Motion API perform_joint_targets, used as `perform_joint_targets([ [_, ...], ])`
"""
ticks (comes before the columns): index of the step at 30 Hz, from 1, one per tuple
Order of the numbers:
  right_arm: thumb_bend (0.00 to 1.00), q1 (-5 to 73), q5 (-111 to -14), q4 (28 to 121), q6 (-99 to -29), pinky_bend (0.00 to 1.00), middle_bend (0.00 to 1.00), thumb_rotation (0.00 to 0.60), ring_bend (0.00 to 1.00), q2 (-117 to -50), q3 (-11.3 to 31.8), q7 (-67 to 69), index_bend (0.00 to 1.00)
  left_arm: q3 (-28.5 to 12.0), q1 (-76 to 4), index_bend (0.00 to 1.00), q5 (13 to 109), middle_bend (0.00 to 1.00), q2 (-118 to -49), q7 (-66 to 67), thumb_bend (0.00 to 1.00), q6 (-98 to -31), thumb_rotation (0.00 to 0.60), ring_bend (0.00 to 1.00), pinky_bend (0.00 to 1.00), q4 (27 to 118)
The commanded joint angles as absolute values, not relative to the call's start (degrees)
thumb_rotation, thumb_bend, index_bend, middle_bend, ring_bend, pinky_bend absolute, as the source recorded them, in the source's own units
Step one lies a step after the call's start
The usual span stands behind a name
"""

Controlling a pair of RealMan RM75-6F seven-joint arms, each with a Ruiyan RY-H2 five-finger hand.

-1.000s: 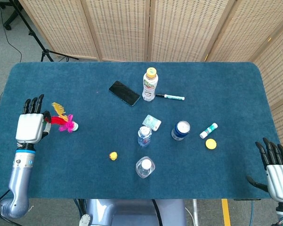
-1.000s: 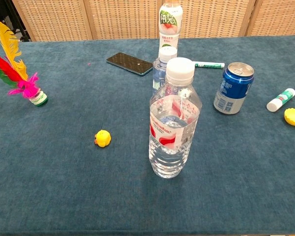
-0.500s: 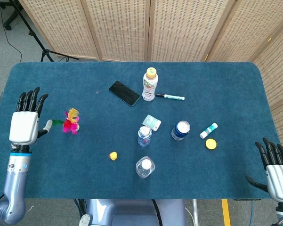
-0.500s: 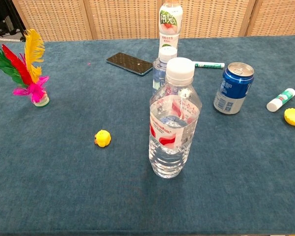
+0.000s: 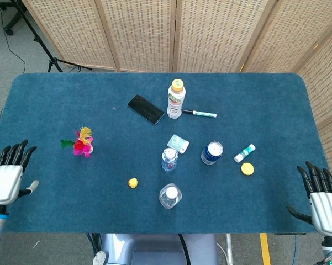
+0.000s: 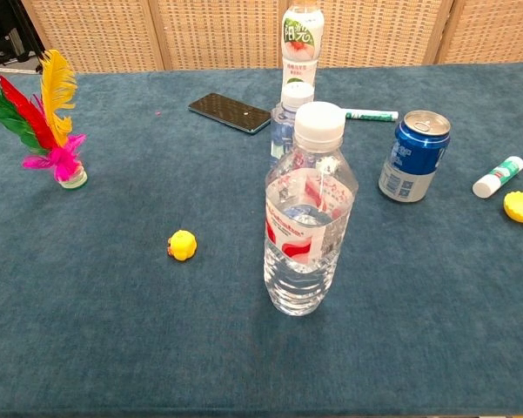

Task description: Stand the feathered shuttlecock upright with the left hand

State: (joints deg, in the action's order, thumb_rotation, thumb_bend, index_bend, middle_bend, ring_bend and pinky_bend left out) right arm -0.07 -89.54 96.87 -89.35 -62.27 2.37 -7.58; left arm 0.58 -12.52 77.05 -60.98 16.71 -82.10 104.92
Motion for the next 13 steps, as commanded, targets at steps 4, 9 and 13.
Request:
perform_joint_targets([
  [4,0.0,0.1,-89.4,96.8,-89.0,0.0,0.0,0.6,0.0,-62.5,2.3,-8.0,0.0,2.7,-11.0,0.04,78.9,0.0,-62.2,15.3,0.22,-80.7,0.6,0.0,0.0,101.0],
  [9,0.0,-0.1,-89.5,96.6,-89.2,0.0,0.0,0.6,0.0,-62.6,2.2,-8.2,0.0,3.1,-10.3,0.0,80.1,0.0,-63.1,15.2,0.21,-80.7,0.6,0.0,0.0,99.6],
  [13,0.0,-0.1,-89.7,96.7,-89.4,0.0,0.0,0.6,0.0,-62.5,2.1,-8.2,0.0,3.2,-9.5,0.0,81.9,0.0,-63.7,14.8,0.21,-82.0,0.6,0.0,0.0,99.0],
])
